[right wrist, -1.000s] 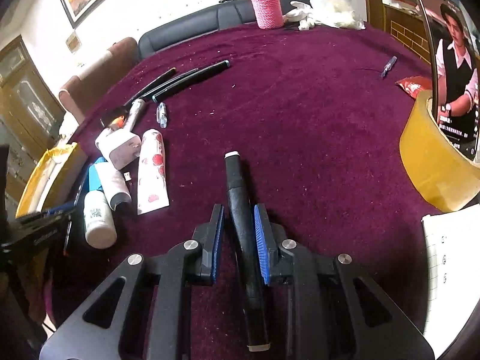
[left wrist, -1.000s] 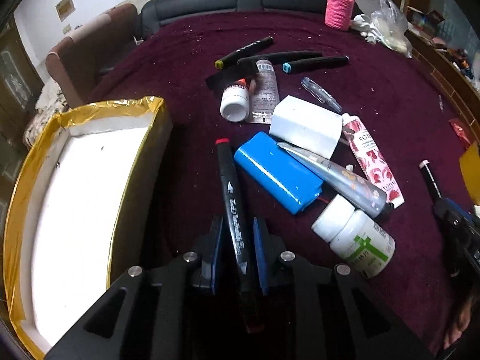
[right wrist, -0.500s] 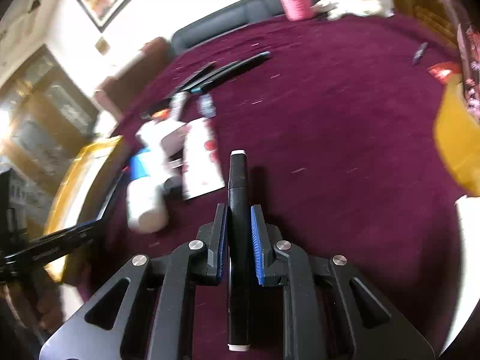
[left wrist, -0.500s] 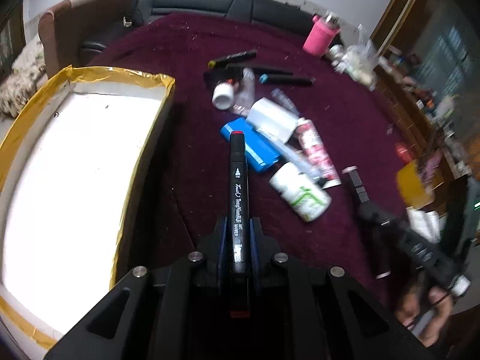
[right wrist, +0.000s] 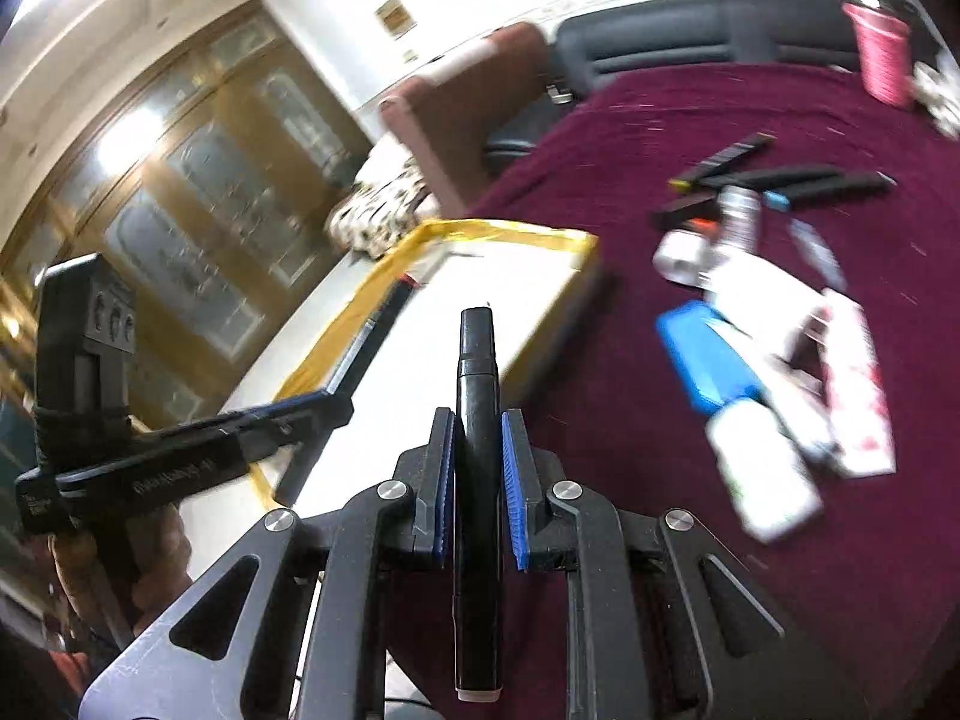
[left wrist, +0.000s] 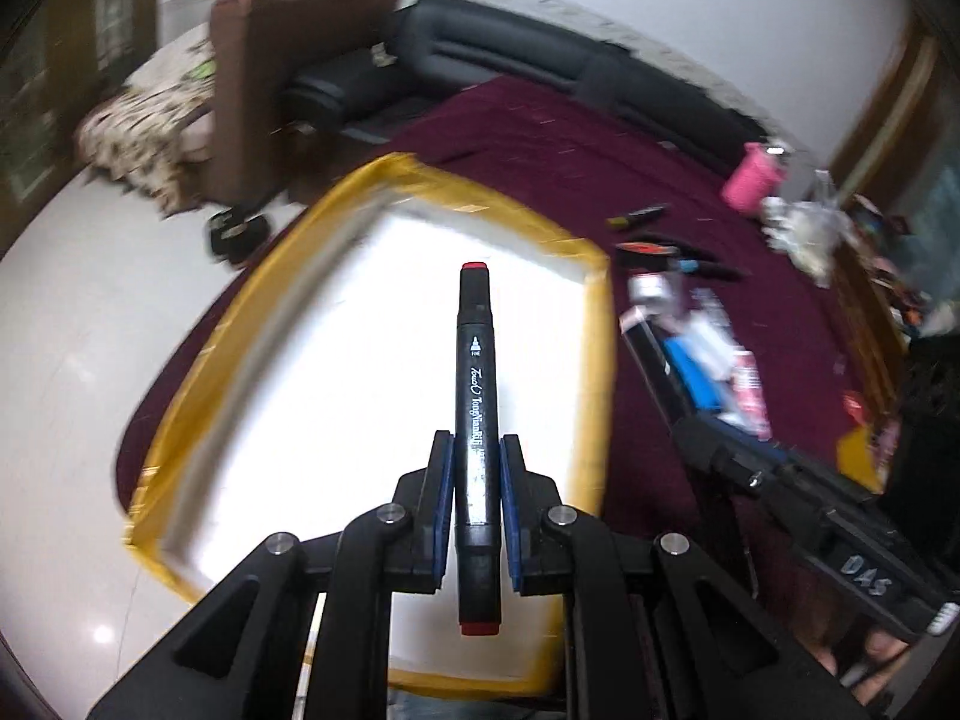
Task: Organize objects
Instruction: 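Lower both held black markers into the white tray and open both grippers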
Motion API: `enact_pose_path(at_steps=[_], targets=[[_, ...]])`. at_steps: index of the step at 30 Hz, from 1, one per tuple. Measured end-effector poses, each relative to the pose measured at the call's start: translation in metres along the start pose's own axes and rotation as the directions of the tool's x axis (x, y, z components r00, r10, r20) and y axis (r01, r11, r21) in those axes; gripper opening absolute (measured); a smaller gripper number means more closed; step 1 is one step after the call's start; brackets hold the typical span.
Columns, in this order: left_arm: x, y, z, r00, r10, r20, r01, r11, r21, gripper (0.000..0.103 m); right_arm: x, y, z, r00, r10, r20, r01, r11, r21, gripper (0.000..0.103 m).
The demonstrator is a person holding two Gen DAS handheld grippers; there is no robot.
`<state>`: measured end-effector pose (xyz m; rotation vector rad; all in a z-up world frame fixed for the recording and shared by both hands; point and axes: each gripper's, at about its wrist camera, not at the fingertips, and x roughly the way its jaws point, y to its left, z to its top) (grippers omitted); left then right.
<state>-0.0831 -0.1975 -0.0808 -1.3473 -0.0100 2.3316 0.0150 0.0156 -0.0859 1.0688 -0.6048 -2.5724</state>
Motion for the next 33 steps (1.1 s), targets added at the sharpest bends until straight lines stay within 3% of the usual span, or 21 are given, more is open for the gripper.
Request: enact_pose_path(at_steps=[10,15,20,24,27,28,30,32,33], targets=[[0.041,0.039,-0.006,0.994,0.058,-0.094,-0.065,0.995,-0.071,0.013,0.098,0.043,0.013,0.986,-0.052,-0.156,0.042,0.997,-0.069,0.016],[0.045,0.046,-0.009,0.990,0.071,-0.120,-0.078,0.996,-0.052,0.013,0.122,0.056,0.017,0.968,-0.185,-0.171,0.157,0.974,-0.166,0.016],[0.043,0.044,-0.008,0.991,0.078,-0.112,-0.083,0.996,-0.045,0.013,0.125,0.060,0.013,0.951,-0.255,-0.173,0.211,0.948,-0.237,0.016],[0.042,0.055,-0.009,0.995,-0.001,-0.100,-0.009,0.995,-0.103,0.014,0.129,0.060,0.012,0.942,-0.291,-0.164,0.242,0.933,-0.267,0.016],[0.034,0.060,-0.010,0.997,-0.047,-0.055,0.039,0.988,-0.152,0.015,0.127,0.060,0.011,0.950,-0.268,-0.160,0.220,0.939,-0.265,0.017],[0.029,0.060,-0.011,0.998,-0.042,-0.035,0.036,0.985,-0.166,0.017,0.126,0.059,0.011,0.957,-0.246,-0.153,0.203,0.947,-0.250,0.017],[0.015,0.057,-0.012,0.999,-0.012,0.032,0.018,0.983,-0.183,0.031,0.115,0.058,0.013,0.978,-0.150,-0.145,0.116,0.969,-0.216,0.024],[0.001,0.054,-0.014,0.993,0.022,0.117,-0.001,0.983,-0.183,0.060,0.095,0.056,0.015,0.990,-0.110,-0.090,0.091,0.977,-0.194,0.031],[-0.008,0.051,-0.016,0.984,0.044,0.173,-0.011,0.982,-0.187,0.066,0.086,0.055,0.015,0.992,-0.108,-0.066,0.093,0.976,-0.199,0.035]])
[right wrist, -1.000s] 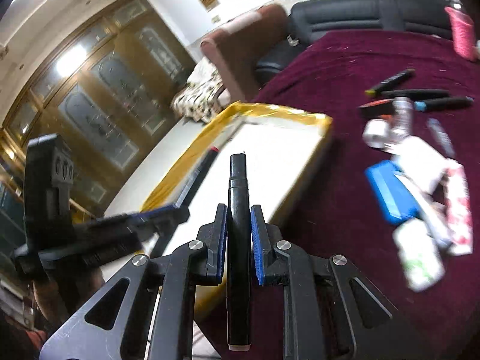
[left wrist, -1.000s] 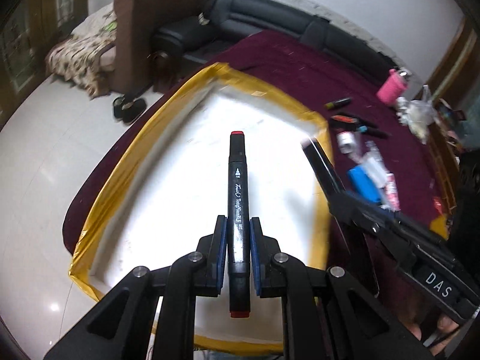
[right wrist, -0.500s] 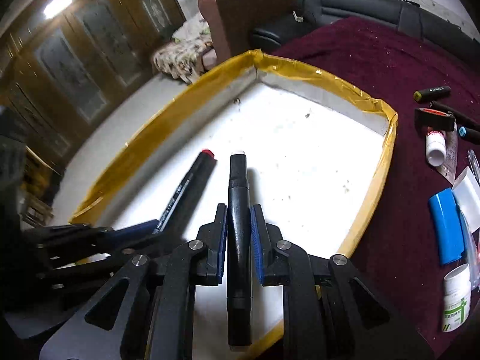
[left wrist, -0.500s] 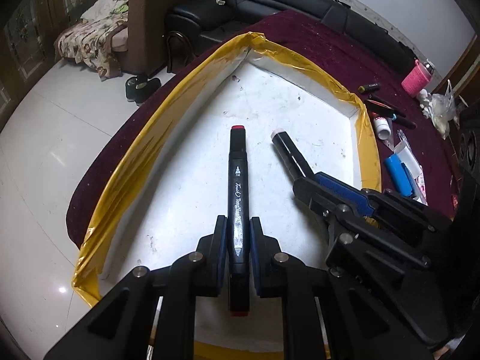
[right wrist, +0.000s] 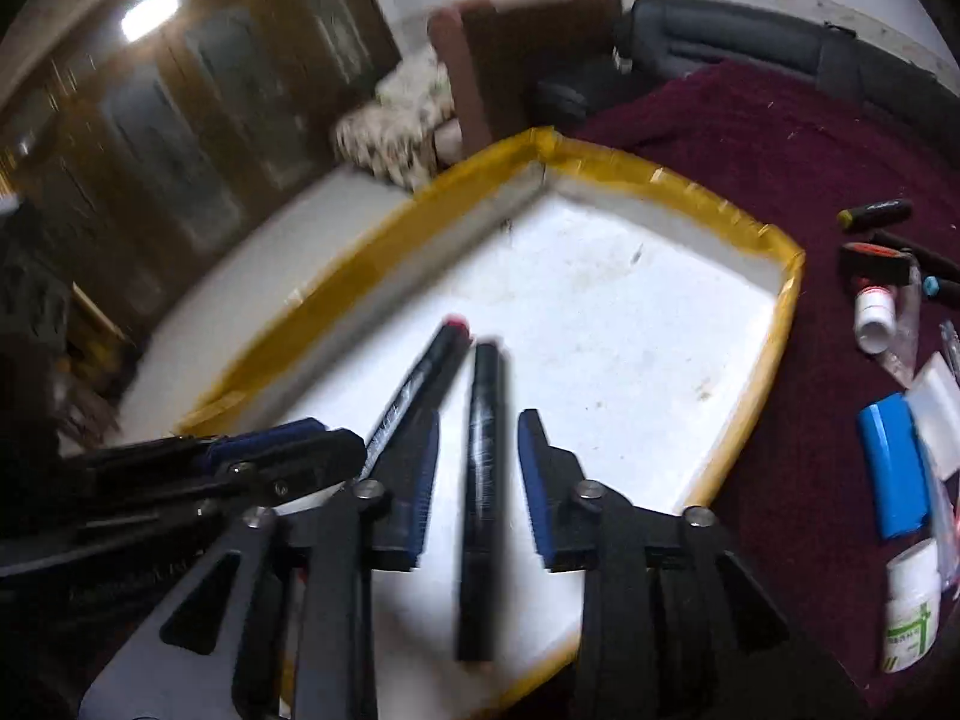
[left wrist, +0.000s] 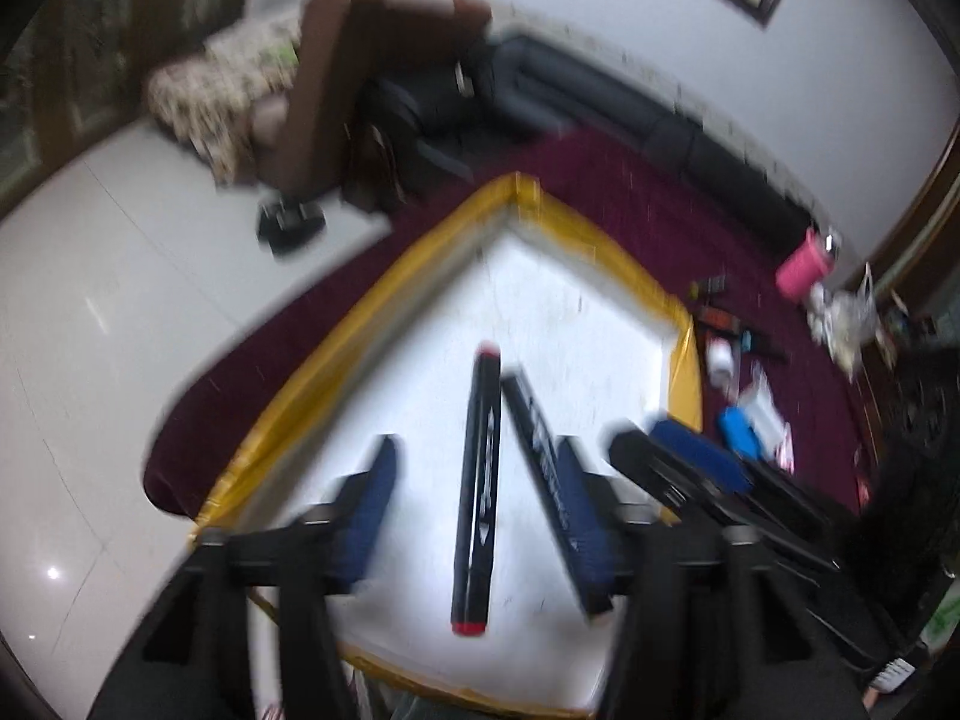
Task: Organize objects
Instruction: 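Lower both held black markers into the white tray and open both grippers, then grasp the white pill bottle with the left gripper while the right grasps a cream tube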
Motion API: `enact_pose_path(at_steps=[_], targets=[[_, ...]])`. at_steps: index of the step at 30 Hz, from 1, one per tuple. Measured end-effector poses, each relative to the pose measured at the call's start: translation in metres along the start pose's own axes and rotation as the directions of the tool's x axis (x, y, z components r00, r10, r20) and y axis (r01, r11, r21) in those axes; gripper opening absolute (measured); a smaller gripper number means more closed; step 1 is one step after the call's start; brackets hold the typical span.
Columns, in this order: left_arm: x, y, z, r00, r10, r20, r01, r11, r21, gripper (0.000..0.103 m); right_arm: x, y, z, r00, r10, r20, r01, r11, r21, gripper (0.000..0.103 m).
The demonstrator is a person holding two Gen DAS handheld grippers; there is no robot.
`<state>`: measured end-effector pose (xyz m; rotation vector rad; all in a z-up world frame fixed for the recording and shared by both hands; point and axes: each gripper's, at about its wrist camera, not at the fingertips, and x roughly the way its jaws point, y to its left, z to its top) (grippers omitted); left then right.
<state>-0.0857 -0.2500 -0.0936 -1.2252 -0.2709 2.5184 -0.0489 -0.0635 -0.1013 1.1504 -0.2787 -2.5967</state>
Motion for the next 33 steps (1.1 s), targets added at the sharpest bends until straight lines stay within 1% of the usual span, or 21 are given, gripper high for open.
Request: enact_pose_path(at_steps=[1,2,3,4,7,9,10,11,13,15,17,18,20,23,24,27,28,29,30,31,33], targets=[[-0.008,-0.006,0.000,0.999,0.007,0.050,-0.008,1.000,0.008,0.073,-0.010,-0.003,0.000,1.000,0.008,0.020,-0.008,1.000,-0.004,0.038],[-0.016,-0.013,0.000,0.996,0.013,0.092,-0.016,1.000,0.027,0.078,-0.022,-0.009,-0.002,0.998,0.038,0.041,-0.038,0.999,0.002,0.041],[-0.023,-0.022,-0.001,0.993,0.011,0.121,-0.018,0.998,0.057,0.078,-0.033,-0.015,-0.006,0.997,0.056,0.061,-0.057,0.998,0.016,0.048],[-0.027,-0.030,-0.002,0.991,-0.004,0.134,-0.007,0.996,0.084,0.078,-0.047,-0.023,-0.010,0.994,0.066,0.088,-0.069,0.997,0.034,0.052],[-0.031,-0.057,-0.007,0.990,-0.083,0.112,0.067,0.988,0.141,0.078,-0.091,-0.045,-0.032,0.980,0.087,0.177,-0.097,0.994,0.054,0.053],[-0.027,-0.079,-0.016,0.986,-0.149,0.068,0.135,0.974,0.181,0.078,-0.114,-0.064,-0.050,0.974,0.059,0.218,-0.076,0.995,0.071,0.053],[-0.024,-0.091,-0.021,0.986,-0.161,0.040,0.149,0.966,0.212,0.078,-0.123,-0.073,-0.059,0.974,0.025,0.223,-0.043,0.996,0.078,0.053],[-0.019,-0.103,-0.027,0.984,-0.179,0.007,0.171,0.954,0.247,0.078,-0.128,-0.084,-0.068,0.977,-0.018,0.211,-0.003,0.996,0.094,0.053],[-0.009,-0.124,-0.039,0.978,-0.202,-0.061,0.211,0.933,0.293,0.078,-0.136,-0.105,-0.080,0.981,-0.074,0.181,0.048,0.989,0.142,0.052],[0.004,-0.139,-0.048,0.962,-0.223,-0.155,0.261,0.919,0.296,0.078,-0.142,-0.129,-0.089,0.974,-0.150,0.172,0.117,0.976,0.184,0.052],[0.015,-0.150,-0.055,0.945,-0.231,-0.232,0.291,0.917,0.272,0.078,-0.140,-0.150,-0.088,0.969,-0.210,0.131,0.180,0.961,0.208,0.052],[0.019,-0.152,-0.058,0.933,-0.241,-0.268,0.311,0.915,0.259,0.078,-0.138,-0.160,-0.087,0.970,-0.213,0.118,0.183,0.957,0.224,0.052],[0.024,-0.155,-0.065,0.920,-0.246,-0.305,0.325,0.914,0.242,0.078,-0.129,-0.183,-0.080,0.982,-0.168,0.086,0.140,0.954,0.266,0.052],[0.030,-0.157,-0.071,0.918,-0.227,-0.324,0.310,0.922,0.231,0.078,-0.116,-0.200,-0.071,0.988,-0.143,0.049,0.123,0.949,0.289,0.052],[0.031,-0.157,-0.072,0.918,-0.219,-0.332,0.303,0.925,0.228,0.078,-0.112,-0.202,-0.067,0.990,-0.132,0.038,0.116,0.950,0.290,0.050],[0.032,-0.159,-0.072,0.911,-0.231,-0.341,0.318,0.921,0.225,0.078,-0.093,-0.201,-0.060,0.989,-0.146,-0.031,0.149,0.952,0.267,0.050],[0.032,-0.160,-0.073,0.912,-0.226,-0.343,0.315,0.921,0.229,0.078,-0.088,-0.202,-0.060,0.990,-0.133,-0.041,0.139,0.952,0.272,0.045],[0.032,-0.161,-0.073,0.912,-0.224,-0.345,0.314,0.921,0.231,0.078,-0.085,-0.204,-0.061,0.995,-0.095,-0.033,0.100,0.953,0.287,0.044],[0.034,-0.163,-0.074,0.910,-0.223,-0.350,0.315,0.920,0.233,0.078,-0.085,-0.204,-0.062,0.997,-0.076,-0.027,0.081,0.951,0.299,0.037],[0.035,-0.165,-0.074,0.907,-0.219,-0.360,0.315,0.920,0.233,0.078,-0.089,-0.203,-0.065,0.996,-0.085,-0.025,0.088,0.949,0.301,0.026],[0.039,-0.169,-0.075,0.894,-0.227,-0.387,0.331,0.915,0.229,0.078,-0.093,-0.202,-0.075,0.997,-0.068,-0.030,0.074,0.944,0.321,0.026]])
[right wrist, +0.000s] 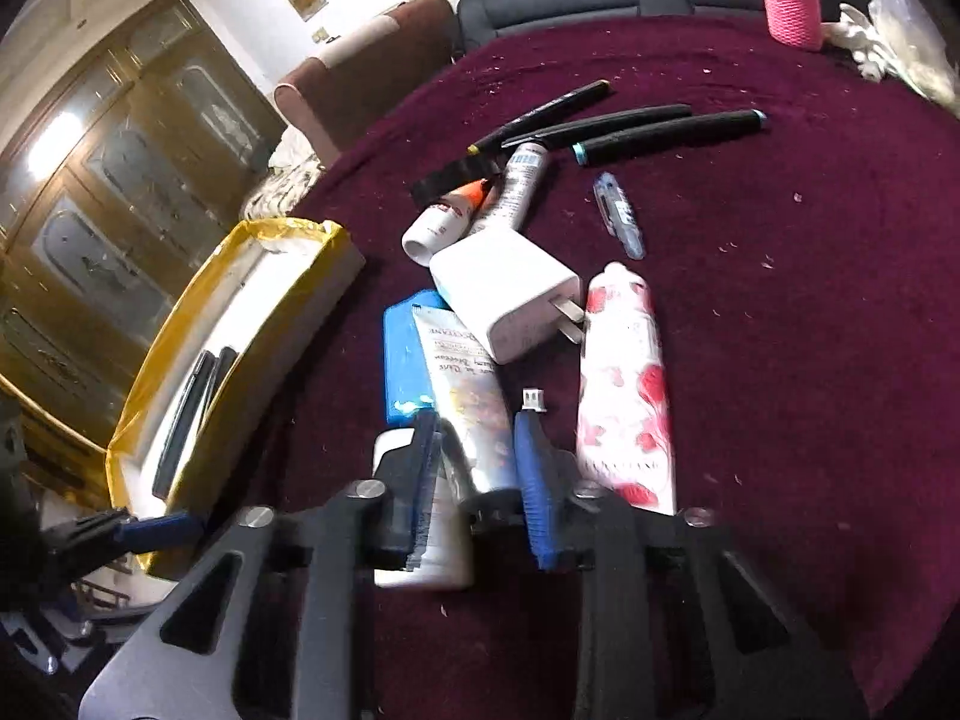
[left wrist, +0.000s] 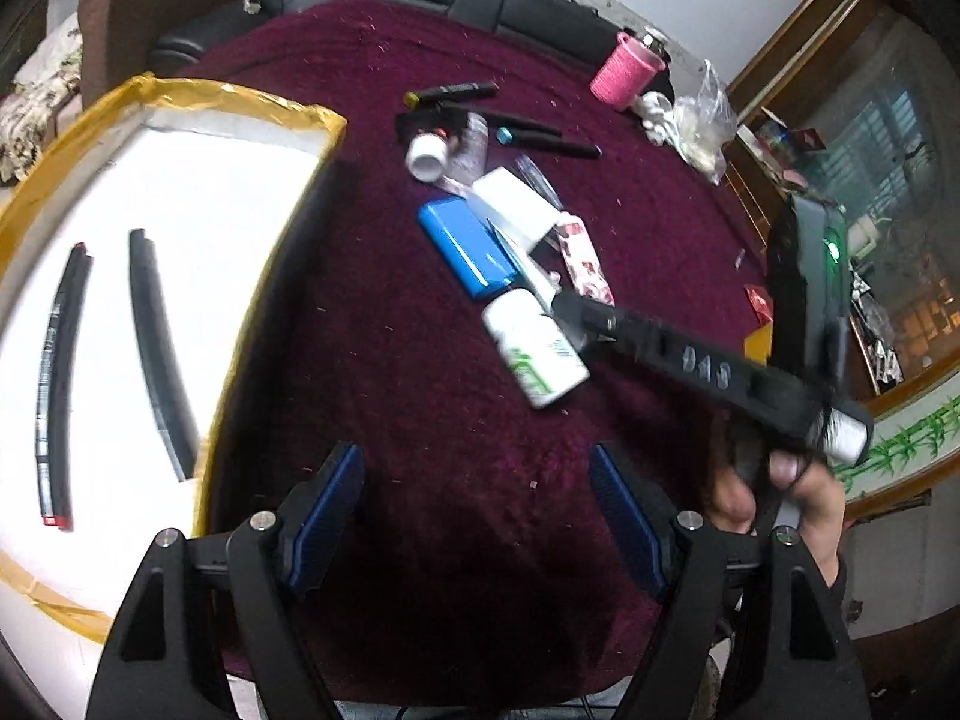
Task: Organize objects
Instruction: 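Grasp the white pill bottle with the left gripper while the right grasps a cream tube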
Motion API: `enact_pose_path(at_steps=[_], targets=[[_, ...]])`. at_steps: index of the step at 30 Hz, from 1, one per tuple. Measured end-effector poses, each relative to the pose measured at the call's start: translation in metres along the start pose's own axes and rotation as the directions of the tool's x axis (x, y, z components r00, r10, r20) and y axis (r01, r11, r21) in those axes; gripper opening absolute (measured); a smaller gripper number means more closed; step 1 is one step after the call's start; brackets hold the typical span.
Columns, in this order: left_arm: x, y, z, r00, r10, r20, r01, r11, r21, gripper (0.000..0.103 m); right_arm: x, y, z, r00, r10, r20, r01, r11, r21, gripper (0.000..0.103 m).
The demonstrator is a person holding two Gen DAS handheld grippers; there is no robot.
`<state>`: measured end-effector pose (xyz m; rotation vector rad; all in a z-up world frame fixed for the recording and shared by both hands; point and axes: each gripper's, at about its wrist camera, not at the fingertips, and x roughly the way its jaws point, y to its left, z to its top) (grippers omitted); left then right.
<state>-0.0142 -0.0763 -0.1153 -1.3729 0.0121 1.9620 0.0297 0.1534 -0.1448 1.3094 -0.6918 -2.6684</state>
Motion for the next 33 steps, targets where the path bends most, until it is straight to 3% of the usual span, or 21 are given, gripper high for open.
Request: enact_pose_path(at_steps=[9,15,16,17,20,26,27,33], targets=[[0.036,-0.021,0.024,0.999,-0.014,-0.050,0.014,1.000,0.001,0.077,-0.038,0.009,-0.064,0.983,-0.179,0.037,0.181,0.981,-0.068,0.025],[0.065,-0.044,0.048,0.996,0.075,-0.040,-0.073,0.996,0.046,0.075,-0.052,0.008,-0.080,0.962,-0.264,0.066,0.269,0.959,-0.084,0.025],[0.069,-0.046,0.049,0.996,0.085,-0.040,-0.082,0.995,0.059,0.071,-0.052,0.008,-0.079,0.961,-0.270,0.065,0.274,0.958,-0.083,0.025],[0.074,-0.047,0.049,0.992,0.115,-0.048,-0.111,0.991,0.074,0.055,-0.051,0.007,-0.079,0.961,-0.267,0.067,0.273,0.958,-0.091,0.025],[0.076,-0.045,0.040,0.983,0.179,-0.038,-0.174,0.979,0.111,0.033,-0.049,0.006,-0.077,0.962,-0.265,0.068,0.271,0.959,-0.085,0.026],[0.052,-0.027,0.017,0.988,0.145,-0.055,-0.136,0.982,0.129,0.033,-0.041,0.014,-0.078,0.961,-0.276,0.035,0.278,0.954,-0.111,0.028],[0.048,-0.024,0.011,0.987,0.150,-0.061,-0.141,0.982,0.128,0.033,-0.038,0.015,-0.080,0.960,-0.279,0.029,0.280,0.953,-0.116,0.032],[0.041,-0.019,0.001,0.990,0.135,-0.045,-0.127,0.980,0.152,0.034,-0.030,0.022,-0.079,0.948,-0.311,0.072,0.318,0.940,-0.126,0.033]])
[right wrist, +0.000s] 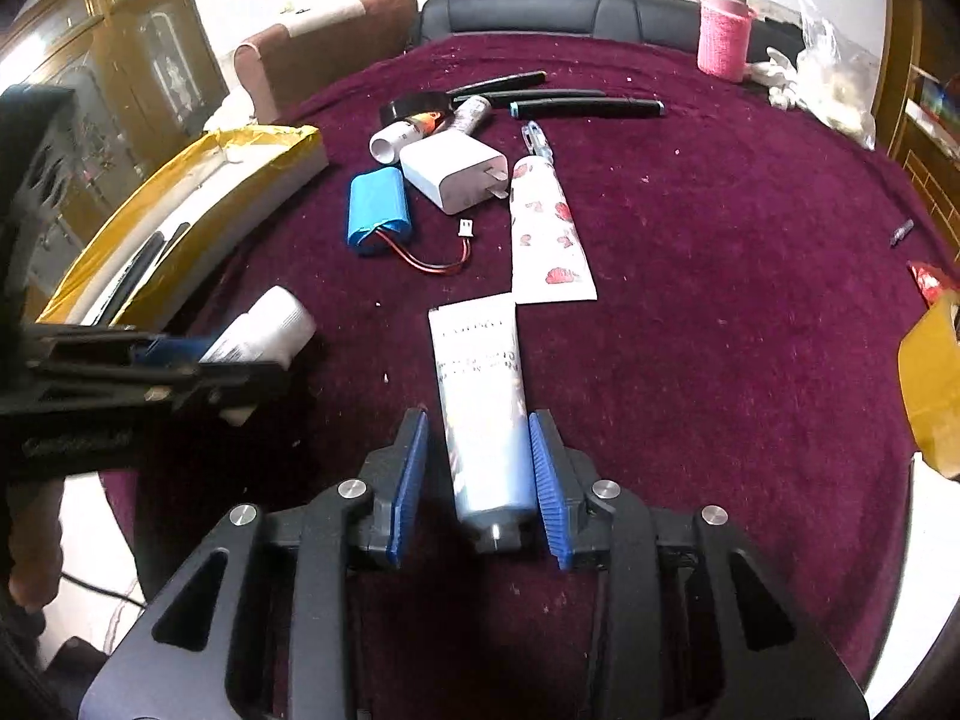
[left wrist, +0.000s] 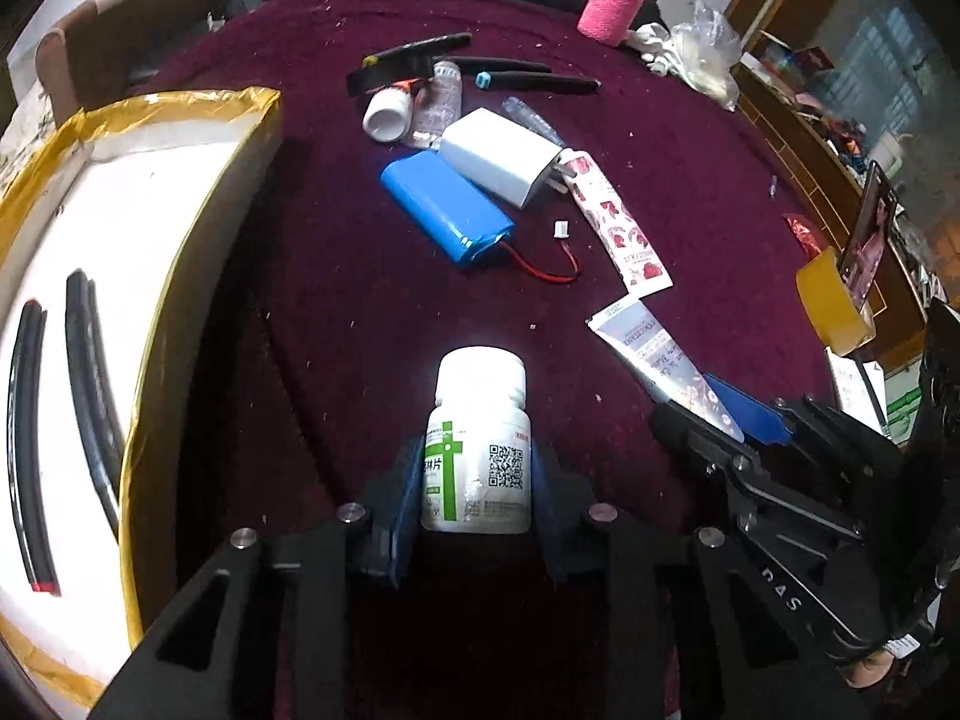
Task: Organize objects
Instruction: 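Grasp the white pill bottle with the left gripper while the right grasps a cream tube, then place the pill bottle and the cream tube into the tray, opening both grippers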
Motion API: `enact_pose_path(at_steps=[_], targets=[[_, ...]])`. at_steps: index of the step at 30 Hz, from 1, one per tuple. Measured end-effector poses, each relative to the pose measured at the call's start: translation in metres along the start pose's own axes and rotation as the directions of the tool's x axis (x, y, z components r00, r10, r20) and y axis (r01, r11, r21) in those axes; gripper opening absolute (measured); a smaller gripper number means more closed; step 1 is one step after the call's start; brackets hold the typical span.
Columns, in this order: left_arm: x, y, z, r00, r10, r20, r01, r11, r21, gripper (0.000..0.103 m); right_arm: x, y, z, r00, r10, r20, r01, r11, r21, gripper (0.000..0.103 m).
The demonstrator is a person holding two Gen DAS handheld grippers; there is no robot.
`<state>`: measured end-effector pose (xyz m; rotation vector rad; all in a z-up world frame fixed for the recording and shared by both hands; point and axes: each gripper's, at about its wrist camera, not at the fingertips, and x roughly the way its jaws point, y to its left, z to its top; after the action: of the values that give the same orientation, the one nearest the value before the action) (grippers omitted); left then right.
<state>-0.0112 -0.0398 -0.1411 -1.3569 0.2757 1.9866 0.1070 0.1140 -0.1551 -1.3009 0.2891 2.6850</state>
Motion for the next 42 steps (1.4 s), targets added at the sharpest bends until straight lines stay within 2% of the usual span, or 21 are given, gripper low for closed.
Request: enact_pose_path(at_steps=[2,7,10,12,14,17,23,28,33,35,37,42], targets=[[0.001,-0.003,0.001,1.000,0.020,0.015,-0.020,1.000,0.013,0.034,0.001,0.001,0.001,1.000,-0.019,0.002,0.019,1.000,-0.006,0.029],[0.002,-0.013,-0.002,0.996,0.081,0.042,-0.083,0.994,0.068,0.033,-0.001,-0.008,0.002,0.999,0.040,0.000,-0.040,0.998,0.056,0.028],[-0.004,-0.015,-0.006,0.992,0.106,0.064,-0.111,0.991,0.080,0.033,-0.002,-0.014,0.001,0.993,0.117,0.011,-0.117,0.986,0.117,0.028],[-0.013,-0.016,-0.009,0.988,0.124,0.096,-0.132,0.987,0.088,0.033,-0.004,-0.013,0.001,0.981,0.192,0.024,-0.193,0.971,0.142,0.028],[-0.022,-0.014,-0.010,0.986,0.119,0.113,-0.129,0.988,0.083,0.033,-0.007,-0.006,0.002,0.976,0.215,0.032,-0.217,0.967,0.132,0.028],[-0.044,-0.001,-0.009,0.990,0.049,0.130,-0.054,0.998,0.033,0.033,-0.010,0.004,0.007,0.964,0.263,0.044,-0.266,0.954,0.136,0.028],[-0.092,0.045,-0.009,0.985,-0.004,0.173,0.019,0.996,-0.089,0.033,-0.022,0.035,0.025,0.937,0.338,0.090,-0.346,0.935,0.084,0.028],[-0.118,0.095,-0.005,0.977,0.058,0.207,-0.020,0.983,-0.183,0.033,-0.020,0.070,0.054,0.922,0.374,0.097,-0.377,0.926,0.011,0.028],[-0.098,0.129,-0.003,0.979,0.118,0.167,-0.073,0.965,-0.252,0.033,0.000,0.105,0.085,0.924,0.375,0.076,-0.374,0.927,-0.033,0.028],[-0.085,0.137,-0.004,0.984,0.115,0.135,-0.074,0.959,-0.272,0.033,0.010,0.114,0.095,0.924,0.379,0.059,-0.376,0.925,-0.047,0.028],[-0.073,0.140,-0.006,0.988,0.115,0.104,-0.082,0.957,-0.280,0.033,0.019,0.125,0.101,0.932,0.358,0.049,-0.355,0.933,-0.068,0.028],[-0.058,0.145,-0.012,0.984,0.164,0.063,-0.141,0.950,-0.277,0.033,0.036,0.153,0.114,0.937,0.349,0.015,-0.345,0.930,-0.128,0.029]])
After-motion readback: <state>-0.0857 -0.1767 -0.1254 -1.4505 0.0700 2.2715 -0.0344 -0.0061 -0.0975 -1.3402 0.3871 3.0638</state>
